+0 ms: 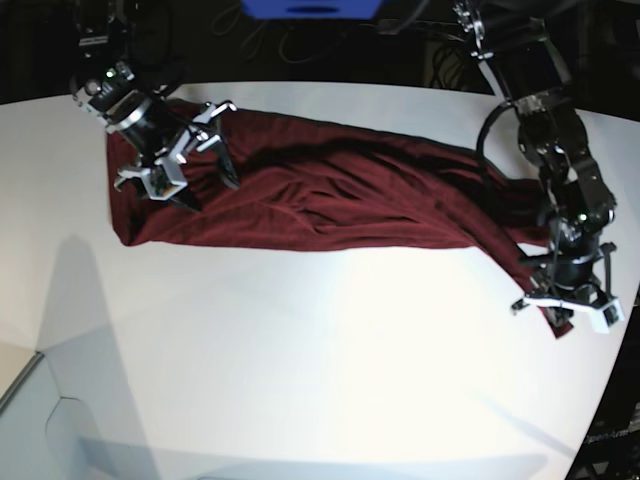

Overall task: Layout the t-shirt on the table in an organized manner, then fold the t-shirt properly
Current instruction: 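Pull the sleeve with the left gripper toward the shirt's end, then hold the shirt ends with both grippers and straighten the strip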

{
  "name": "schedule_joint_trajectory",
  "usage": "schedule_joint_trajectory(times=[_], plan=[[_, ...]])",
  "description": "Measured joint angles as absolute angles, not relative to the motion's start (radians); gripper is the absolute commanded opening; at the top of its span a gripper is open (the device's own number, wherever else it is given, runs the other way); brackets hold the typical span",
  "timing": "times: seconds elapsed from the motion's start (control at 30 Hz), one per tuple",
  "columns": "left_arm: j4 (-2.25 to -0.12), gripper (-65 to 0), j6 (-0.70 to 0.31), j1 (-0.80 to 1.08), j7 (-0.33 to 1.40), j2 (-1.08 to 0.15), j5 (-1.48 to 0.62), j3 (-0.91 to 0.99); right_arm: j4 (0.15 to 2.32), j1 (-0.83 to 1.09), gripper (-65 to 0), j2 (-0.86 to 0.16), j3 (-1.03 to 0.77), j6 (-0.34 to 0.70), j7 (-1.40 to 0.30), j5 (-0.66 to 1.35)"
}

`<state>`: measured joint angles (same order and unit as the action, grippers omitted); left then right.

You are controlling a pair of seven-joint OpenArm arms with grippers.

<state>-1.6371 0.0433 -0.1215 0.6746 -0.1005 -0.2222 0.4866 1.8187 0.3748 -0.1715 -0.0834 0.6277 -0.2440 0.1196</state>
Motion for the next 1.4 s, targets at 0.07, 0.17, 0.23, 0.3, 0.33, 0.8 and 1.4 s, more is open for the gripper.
schedule_joint_trajectory(times=[0.07,0.17,0.23,0.3,0.33,0.8,1.4], plan=[[-1.636,-65.0,0.04,-0.093,0.68,-0.117,-0.261,0.51,1.819,0.374,-25.9,-0.172,-0.082,0.628,-0.243,0.12],[-1.636,-65.0,0.038,-0.052,0.677,-0.139,-0.289,0.542,1.819,0.374,-25.9,-0.171,-0.08,0.628,-0.241,0.12],[-1.636,-65.0,0.041,-0.022,0.675,-0.144,-0.301,0.565,1.819,0.374,-25.9,-0.171,-0.08,0.628,-0.243,0.12],[-1.634,-65.0,0.041,-0.005,0.674,-0.142,-0.307,0.584,1.819,0.374,-25.9,-0.171,-0.079,0.628,-0.241,0.12],[-1.62,-65.0,0.04,0.0,0.669,-0.14,-0.307,0.594,1.819,0.374,-25.9,-0.171,-0.079,0.628,-0.241,0.12],[-1.395,-64.9,0.041,-0.004,0.567,-0.137,-0.309,0.712,1.819,0.389,-25.9,-0.152,-0.078,0.628,-0.24,0.12],[-1.417,-16.9,0.041,-0.006,0.556,-0.133,-0.312,0.712,1.819,0.392,-25.9,-0.152,-0.078,0.628,-0.241,0.12]])
